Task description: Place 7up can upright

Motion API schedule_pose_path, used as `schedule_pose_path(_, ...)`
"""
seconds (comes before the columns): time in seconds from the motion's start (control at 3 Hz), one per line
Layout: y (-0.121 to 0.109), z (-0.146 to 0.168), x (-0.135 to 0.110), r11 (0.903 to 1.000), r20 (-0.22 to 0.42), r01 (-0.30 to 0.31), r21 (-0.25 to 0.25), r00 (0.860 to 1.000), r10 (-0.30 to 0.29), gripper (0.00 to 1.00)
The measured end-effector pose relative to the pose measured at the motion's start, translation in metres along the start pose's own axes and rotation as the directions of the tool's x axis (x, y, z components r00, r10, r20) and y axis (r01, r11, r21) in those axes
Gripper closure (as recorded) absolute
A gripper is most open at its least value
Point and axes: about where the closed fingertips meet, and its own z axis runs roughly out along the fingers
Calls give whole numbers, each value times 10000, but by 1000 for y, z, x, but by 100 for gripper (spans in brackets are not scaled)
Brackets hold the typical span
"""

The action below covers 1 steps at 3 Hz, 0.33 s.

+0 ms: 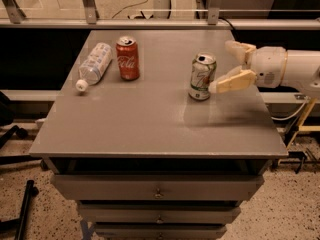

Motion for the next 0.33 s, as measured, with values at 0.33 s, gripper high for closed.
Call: schedule_pose_path(0.33,0,-3,-1,10000,-28,21,56,10000,-20,0)
